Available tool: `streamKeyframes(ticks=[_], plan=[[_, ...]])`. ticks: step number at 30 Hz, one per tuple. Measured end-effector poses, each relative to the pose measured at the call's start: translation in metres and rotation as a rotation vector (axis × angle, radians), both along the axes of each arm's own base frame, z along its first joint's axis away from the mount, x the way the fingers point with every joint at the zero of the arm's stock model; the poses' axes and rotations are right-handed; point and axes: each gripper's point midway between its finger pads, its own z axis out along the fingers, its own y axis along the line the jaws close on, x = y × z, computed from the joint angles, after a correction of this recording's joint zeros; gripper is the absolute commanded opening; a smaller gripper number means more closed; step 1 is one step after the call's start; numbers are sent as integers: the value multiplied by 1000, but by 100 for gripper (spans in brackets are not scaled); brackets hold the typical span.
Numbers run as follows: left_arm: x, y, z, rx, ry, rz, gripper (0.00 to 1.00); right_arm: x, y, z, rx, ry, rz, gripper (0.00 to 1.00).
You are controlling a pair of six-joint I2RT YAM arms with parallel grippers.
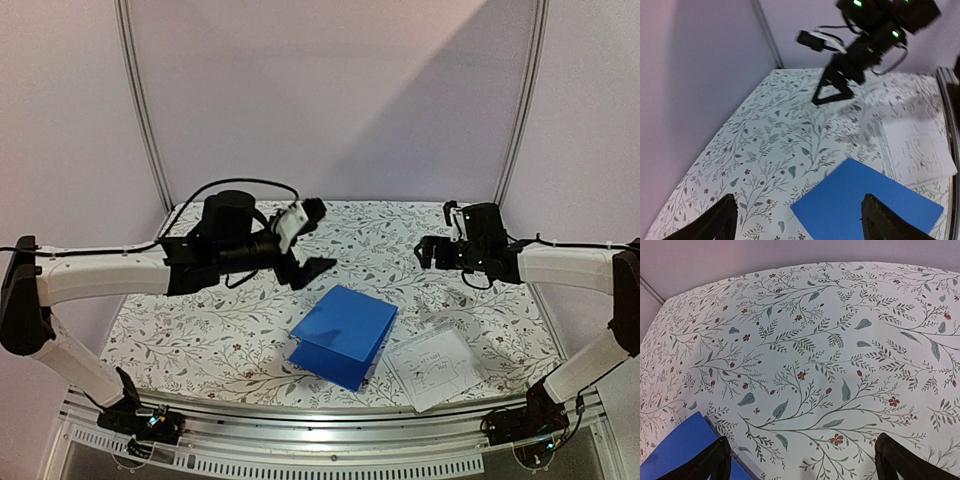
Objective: Put the files into the folder
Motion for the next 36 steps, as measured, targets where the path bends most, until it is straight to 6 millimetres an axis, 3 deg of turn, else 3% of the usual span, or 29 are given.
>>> streamKeyframes(ticks=[5, 8, 11, 16, 19, 22, 29, 32, 36], plan=[[-71, -43, -41, 223, -61, -185, 88, -18, -2, 7, 20, 7, 24, 96], [-101, -51, -71, 353, -74, -247, 88, -27, -1, 8, 32, 17, 47, 92], [-120, -49, -97, 475, -85, -281, 88, -40, 4, -6, 37, 76, 89, 86], [-130, -50, -105, 569, -120, -287, 88, -72, 23, -29, 47, 195, 204, 68], [-131, -51, -103, 578, -141, -282, 88, -100, 46, -43, 55, 287, 306, 50], [-126, -50, -103, 581, -159, -250, 87, -131, 62, -63, 84, 414, 396, 40], [-115, -28, -109, 589, -170, -186, 88, -194, 45, -114, 129, 702, 362, 33], [-112, -23, -104, 578, -172, -175, 88, -198, 40, -118, 119, 734, 337, 27], [-112, -22, -103, 579, -173, -178, 87, -190, 28, -122, 41, 747, 280, 23]])
